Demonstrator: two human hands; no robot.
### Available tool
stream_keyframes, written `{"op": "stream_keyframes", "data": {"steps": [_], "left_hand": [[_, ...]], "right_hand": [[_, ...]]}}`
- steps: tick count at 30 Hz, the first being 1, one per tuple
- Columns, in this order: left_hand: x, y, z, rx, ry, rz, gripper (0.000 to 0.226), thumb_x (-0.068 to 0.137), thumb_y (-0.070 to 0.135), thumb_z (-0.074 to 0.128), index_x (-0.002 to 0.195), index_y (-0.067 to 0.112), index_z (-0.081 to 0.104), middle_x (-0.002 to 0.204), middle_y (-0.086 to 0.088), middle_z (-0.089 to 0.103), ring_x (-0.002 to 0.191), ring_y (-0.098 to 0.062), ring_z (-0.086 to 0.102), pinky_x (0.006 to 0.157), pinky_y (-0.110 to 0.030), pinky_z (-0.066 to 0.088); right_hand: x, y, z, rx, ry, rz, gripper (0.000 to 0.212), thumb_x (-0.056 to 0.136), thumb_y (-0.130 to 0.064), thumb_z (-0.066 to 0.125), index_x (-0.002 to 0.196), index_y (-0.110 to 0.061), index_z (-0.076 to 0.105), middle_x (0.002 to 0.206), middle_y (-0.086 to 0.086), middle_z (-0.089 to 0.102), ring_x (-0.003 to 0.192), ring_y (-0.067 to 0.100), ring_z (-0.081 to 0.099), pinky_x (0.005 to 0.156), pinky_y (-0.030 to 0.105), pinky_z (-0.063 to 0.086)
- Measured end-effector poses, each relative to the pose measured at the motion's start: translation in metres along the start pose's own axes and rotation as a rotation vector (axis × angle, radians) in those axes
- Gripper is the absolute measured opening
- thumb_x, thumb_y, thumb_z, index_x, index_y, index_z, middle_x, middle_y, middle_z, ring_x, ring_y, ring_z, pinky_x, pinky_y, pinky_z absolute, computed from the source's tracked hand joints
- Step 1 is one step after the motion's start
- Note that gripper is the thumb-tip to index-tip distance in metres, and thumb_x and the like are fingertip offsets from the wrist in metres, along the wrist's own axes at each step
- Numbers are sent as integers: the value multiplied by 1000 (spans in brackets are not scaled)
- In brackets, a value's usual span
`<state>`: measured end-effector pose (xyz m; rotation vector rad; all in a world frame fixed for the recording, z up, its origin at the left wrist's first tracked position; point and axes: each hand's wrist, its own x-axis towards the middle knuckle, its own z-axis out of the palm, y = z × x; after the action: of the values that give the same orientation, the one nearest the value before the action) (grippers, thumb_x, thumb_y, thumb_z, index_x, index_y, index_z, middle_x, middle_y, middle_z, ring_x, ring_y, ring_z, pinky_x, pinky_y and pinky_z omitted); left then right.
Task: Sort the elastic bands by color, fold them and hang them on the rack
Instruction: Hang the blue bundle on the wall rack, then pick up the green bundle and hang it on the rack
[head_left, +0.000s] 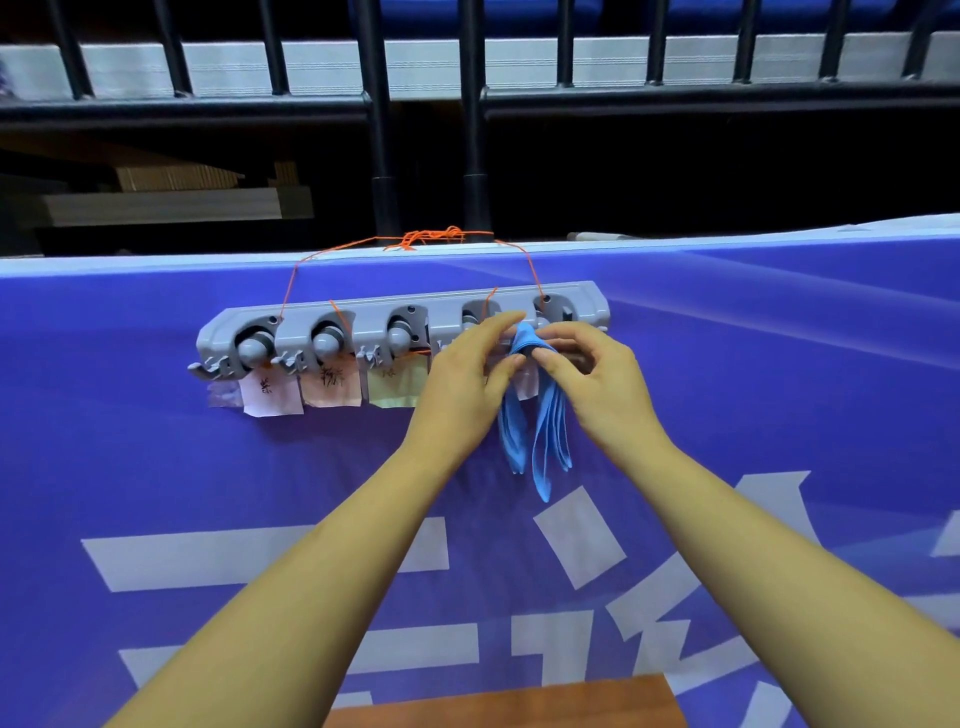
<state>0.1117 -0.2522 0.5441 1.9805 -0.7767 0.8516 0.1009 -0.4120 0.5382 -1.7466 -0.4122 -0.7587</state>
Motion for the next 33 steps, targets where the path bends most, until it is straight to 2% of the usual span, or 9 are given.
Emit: {"op": "stream_keyframes", "data": {"steps": [3, 7, 12, 17, 21, 24, 26, 29, 33], "left_hand": [[-1, -4, 1, 42, -8, 31, 31, 98, 21, 56, 128, 23, 63, 117, 3, 63, 109, -8, 59, 92, -11, 42], [-3, -3, 3, 15, 17, 37, 25, 99, 22, 53, 120, 22, 66, 117, 7, 62, 111, -5, 57, 95, -13, 41], [-2, -1, 5, 1, 29, 51, 22, 97, 19, 55, 117, 21, 66, 114, 10, 64, 101, -8, 61, 92, -31, 50], [-4, -6, 10, -3, 40, 11, 22, 98, 22, 53, 118, 21, 64, 114, 9, 65, 104, -9, 63, 91, -33, 51], [-8, -5, 8, -35, 13, -26, 26, 97, 21, 56, 122, 20, 62, 118, 7, 65, 106, -6, 63, 89, -25, 52], [-19, -6, 4, -44, -2, -82, 29, 97, 21, 56, 125, 18, 60, 120, 6, 64, 107, -2, 62, 88, -13, 49], [-36, -10, 1, -43, 7, -140, 25, 96, 18, 57, 121, 14, 61, 117, 4, 63, 101, 2, 60, 82, -5, 44], [-76, -22, -4, -4, -36, -238, 20, 95, 17, 56, 114, 14, 62, 110, 8, 62, 96, 2, 59, 77, -2, 40], [-148, -54, 2, 75, -113, -422, 9, 95, 19, 55, 99, 20, 63, 100, 9, 64, 90, -1, 59, 72, -2, 39]], "right_hand": [[-1, -2, 1, 40, -13, 7, 16, 92, -17, 66, 108, -17, 70, 101, -8, 73, 96, 2, 67, 81, 16, 51], [-2, -2, 3, 60, 3, 9, 16, 94, -17, 63, 107, -13, 71, 101, -6, 73, 90, -2, 67, 77, 10, 48], [0, -1, 6, 50, 34, -3, 15, 95, -19, 61, 104, -18, 73, 100, -9, 73, 92, 3, 67, 78, 15, 49], [2, -6, 9, -11, 48, -37, 15, 95, -19, 59, 100, -18, 74, 96, -9, 73, 91, 5, 67, 80, 21, 52], [-7, -1, 4, -57, 36, -4, 18, 95, -23, 60, 107, -19, 72, 101, -12, 72, 95, 3, 66, 84, 21, 52], [-23, 5, -1, -136, 35, 35, 21, 94, -28, 61, 110, -19, 70, 102, -13, 71, 95, 1, 65, 86, 22, 52], [-41, 14, -6, -204, 15, 81, 23, 95, -29, 60, 113, -18, 67, 106, -12, 69, 97, -2, 62, 85, 18, 49], [-77, 38, -11, -277, -43, 189, 25, 96, -31, 56, 116, -18, 64, 111, -9, 66, 99, 1, 58, 79, 9, 41], [-138, 83, -8, -378, -137, 360, 29, 95, -32, 57, 117, -14, 62, 115, -1, 64, 105, 12, 57, 84, 20, 39]]}}
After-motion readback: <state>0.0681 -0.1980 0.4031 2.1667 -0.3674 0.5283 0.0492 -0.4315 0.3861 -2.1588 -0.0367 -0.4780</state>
